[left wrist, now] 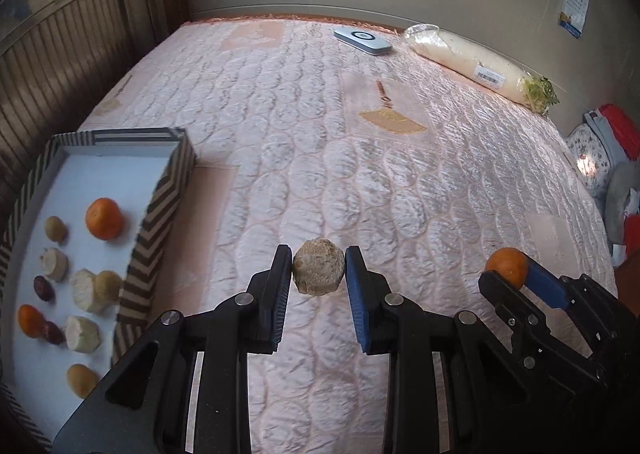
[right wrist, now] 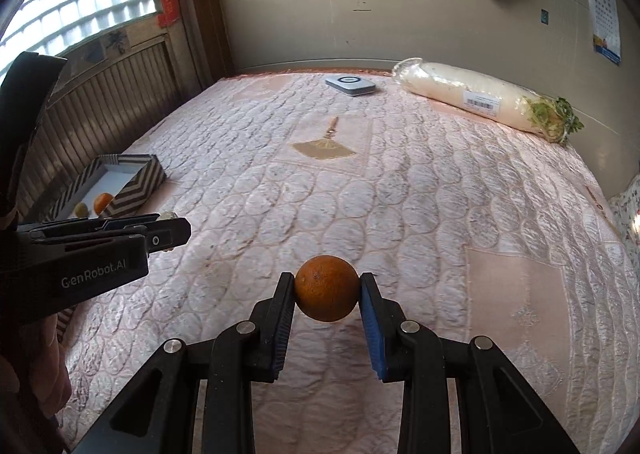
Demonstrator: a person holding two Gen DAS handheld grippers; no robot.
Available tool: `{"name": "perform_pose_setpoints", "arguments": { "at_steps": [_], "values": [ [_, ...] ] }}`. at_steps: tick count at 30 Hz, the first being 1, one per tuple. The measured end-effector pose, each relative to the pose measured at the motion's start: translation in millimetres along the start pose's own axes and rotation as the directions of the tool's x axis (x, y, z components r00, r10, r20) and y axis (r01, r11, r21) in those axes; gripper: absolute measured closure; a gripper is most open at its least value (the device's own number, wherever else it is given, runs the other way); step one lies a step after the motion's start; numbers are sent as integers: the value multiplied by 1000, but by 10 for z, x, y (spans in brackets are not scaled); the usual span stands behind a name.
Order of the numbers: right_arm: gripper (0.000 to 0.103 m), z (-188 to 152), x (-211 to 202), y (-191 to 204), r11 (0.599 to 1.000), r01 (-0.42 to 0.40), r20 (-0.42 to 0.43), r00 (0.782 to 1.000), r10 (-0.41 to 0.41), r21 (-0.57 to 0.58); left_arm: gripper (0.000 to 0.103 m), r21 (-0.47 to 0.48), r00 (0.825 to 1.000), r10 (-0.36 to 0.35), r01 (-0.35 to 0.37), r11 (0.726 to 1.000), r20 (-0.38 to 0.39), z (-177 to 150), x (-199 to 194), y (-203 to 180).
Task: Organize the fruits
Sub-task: 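Carry the orange and pastry cake over the tray and open both grippers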
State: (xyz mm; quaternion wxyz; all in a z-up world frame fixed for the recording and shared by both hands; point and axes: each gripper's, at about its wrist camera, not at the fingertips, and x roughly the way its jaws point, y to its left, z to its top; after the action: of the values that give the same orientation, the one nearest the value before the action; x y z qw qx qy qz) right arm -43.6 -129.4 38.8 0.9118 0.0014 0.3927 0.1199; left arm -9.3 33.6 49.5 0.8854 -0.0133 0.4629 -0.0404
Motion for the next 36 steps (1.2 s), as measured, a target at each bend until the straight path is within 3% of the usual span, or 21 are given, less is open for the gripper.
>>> {"name": "perform_pose_setpoints", "arguments": {
  "at_steps": [17, 29, 36],
  "values": [
    [72, 213, 186, 1331, 970, -150, -15, 989, 149, -193, 76, -152, 983, 175, -165, 974, 59, -286, -408, 1268],
    [72, 323, 314, 2070, 925, -224, -44, 974, 221, -308, 76, -256, 967, 251, -229, 939, 54, -446, -559, 1916],
    [72, 325, 397, 2409, 899, -247, -70, 969, 238, -363, 76, -287, 968, 247, -227, 931, 35, -501, -538, 2087]
  ]
}}
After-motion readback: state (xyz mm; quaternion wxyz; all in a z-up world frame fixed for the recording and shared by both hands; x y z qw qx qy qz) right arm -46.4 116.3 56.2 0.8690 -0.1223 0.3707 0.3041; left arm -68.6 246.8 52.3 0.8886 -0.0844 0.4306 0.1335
